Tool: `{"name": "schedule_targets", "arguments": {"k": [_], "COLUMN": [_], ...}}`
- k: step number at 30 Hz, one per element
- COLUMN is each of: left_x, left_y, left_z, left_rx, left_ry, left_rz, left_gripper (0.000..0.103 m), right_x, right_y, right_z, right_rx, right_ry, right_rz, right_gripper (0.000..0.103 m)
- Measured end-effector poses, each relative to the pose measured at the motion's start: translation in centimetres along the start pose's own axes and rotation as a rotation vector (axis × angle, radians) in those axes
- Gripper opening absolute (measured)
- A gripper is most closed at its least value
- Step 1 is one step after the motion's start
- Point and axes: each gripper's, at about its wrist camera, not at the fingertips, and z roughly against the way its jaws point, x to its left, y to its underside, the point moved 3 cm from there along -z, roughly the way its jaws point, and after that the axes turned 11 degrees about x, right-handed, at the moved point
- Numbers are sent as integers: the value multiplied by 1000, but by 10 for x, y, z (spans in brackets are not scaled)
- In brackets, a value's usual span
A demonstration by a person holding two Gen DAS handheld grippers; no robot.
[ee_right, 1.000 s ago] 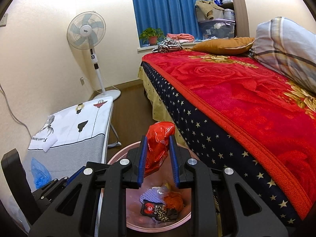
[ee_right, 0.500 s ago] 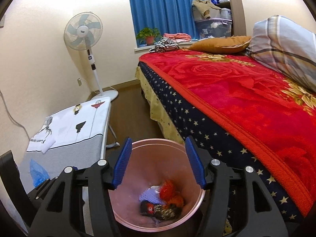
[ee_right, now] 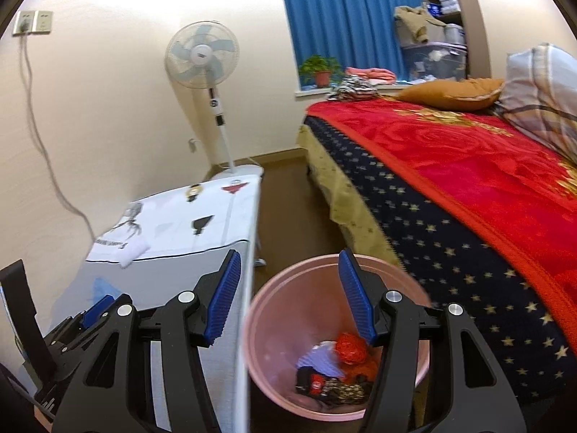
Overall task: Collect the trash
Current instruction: 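Move the left gripper to the blue plastic bag and grasp it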
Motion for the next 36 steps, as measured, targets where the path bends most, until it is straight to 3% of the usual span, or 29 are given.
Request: {"name": "schedule_targets", "arguments": {"k": [6,13,22,24,25,26,27,28,32,36], "left_x": [47,100,124,121,121,122,123,125,137,150], "left_y": [1,12,16,15,15,15,14,12,4,-2], "left_z": [1,-17,-47,-52,-55,-56,-57,-56,-53,-53], "left_rx": [-5,75,192,214,226,235,238,236,203,171], "left_ry": [-110,-190,-160,-143,-132,-123,-121,-121,-140,-178], "left_rz": [109,253,339,329,328,330,333,334,361,387], "left_gripper": [40,49,51,45,31,21,18,6,3,3], "right_x": [34,65,94,99,101,103,106,108,123,138], "right_y": [0,2,6,7,8,8,7,7,1,-4], "right_z": [-8,-26,-59,-68,-71,-75,-79,-83,-100,-117], "right_rx": [2,20,69,88,94,102,109,115,138,160], "right_ry": [-65,-129,-207,-226,-233,-243,-255,-264,-305,-352], "right_rz": [52,94,129,136,135,134,133,137,144,152], "right_gripper": [56,56,55,55,55,55,55,54,53,44]}}
